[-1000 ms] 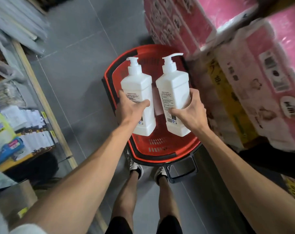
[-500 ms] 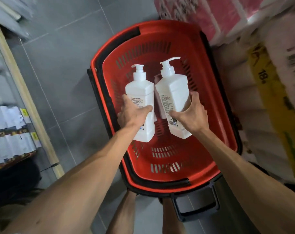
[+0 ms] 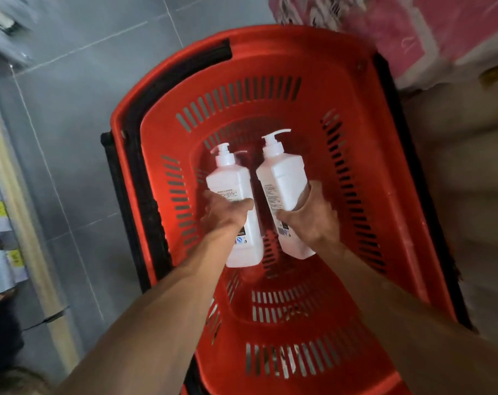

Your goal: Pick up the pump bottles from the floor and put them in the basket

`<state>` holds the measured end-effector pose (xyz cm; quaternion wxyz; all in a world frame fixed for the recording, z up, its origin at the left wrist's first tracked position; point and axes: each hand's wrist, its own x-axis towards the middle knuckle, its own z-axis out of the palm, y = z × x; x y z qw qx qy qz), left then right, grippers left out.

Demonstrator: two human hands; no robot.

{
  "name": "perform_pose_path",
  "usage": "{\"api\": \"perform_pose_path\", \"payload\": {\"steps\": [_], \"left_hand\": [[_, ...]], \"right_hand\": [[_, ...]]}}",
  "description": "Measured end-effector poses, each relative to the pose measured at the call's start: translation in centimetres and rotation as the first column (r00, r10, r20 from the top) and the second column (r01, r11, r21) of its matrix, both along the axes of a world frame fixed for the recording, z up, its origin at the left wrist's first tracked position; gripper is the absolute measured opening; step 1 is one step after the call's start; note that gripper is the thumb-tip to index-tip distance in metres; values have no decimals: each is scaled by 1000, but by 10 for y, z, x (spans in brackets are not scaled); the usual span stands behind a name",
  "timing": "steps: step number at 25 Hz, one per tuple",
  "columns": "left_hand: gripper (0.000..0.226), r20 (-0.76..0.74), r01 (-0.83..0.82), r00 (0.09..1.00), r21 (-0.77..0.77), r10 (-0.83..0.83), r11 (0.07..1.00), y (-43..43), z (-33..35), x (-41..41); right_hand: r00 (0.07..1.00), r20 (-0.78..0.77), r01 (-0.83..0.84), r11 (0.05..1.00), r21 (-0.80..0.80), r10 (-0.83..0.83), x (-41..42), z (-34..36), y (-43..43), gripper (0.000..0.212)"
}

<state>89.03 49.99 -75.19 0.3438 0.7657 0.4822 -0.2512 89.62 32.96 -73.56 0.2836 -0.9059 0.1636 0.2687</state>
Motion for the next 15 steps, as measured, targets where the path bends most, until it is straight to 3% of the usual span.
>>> {"api": "perform_pose_path", "payload": {"steps": [7, 11, 15], "left_hand": [[90, -20, 12, 1000, 62, -11, 998, 0, -75, 13], [89, 37, 38, 998, 141, -44, 989, 4, -91, 18], [101, 76, 66, 994, 174, -81, 982, 2, -96, 17]], "right_hand": [[1000, 2, 6, 1000, 11, -6, 21, -64, 2, 64], [999, 34, -10, 996, -86, 13, 27, -86, 7, 67], [999, 34, 35, 998, -44, -34, 26, -88, 7, 66]]}}
